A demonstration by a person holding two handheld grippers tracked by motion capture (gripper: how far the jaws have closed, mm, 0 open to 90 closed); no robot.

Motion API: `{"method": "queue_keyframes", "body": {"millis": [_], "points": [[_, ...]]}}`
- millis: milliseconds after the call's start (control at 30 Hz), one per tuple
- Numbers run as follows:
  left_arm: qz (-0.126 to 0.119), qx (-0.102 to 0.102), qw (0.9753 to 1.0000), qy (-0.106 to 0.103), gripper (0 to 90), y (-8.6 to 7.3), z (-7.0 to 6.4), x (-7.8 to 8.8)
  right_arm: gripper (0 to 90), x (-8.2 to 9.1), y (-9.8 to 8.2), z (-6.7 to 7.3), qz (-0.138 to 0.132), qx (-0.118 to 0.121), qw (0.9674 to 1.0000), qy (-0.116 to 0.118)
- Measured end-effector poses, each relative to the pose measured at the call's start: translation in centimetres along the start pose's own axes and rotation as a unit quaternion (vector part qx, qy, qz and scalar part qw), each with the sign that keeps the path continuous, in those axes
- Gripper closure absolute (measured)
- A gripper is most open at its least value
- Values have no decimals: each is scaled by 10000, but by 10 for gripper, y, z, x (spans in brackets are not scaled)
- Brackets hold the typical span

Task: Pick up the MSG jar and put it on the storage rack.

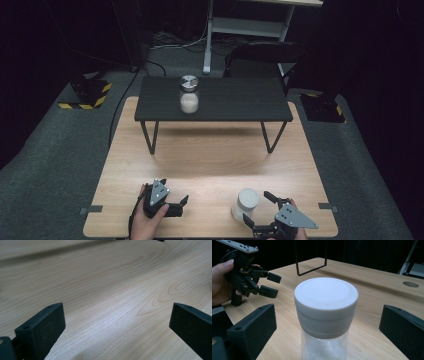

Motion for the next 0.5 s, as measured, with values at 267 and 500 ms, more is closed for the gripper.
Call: {"method": "queue_keyframes", "body": {"millis": [267,500], "points": [[18,-7,10000,30,5,0,0,0,106,-9,-2,3,-16,-76,10000,-15],[21,-18,10000,41,5,0,-1,0,218,-12,-2,5,-61,-40,9999,-106]]}}
Point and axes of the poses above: each handheld gripper's, and its own axes: x roughly backward along the jaws, y roughly out of its top, z roughly to its left, the point moved 7 cm from there along -x, roughly forward along the jaws, and after that the axes turned 5 degrees about -z, right-handed, at the moved point
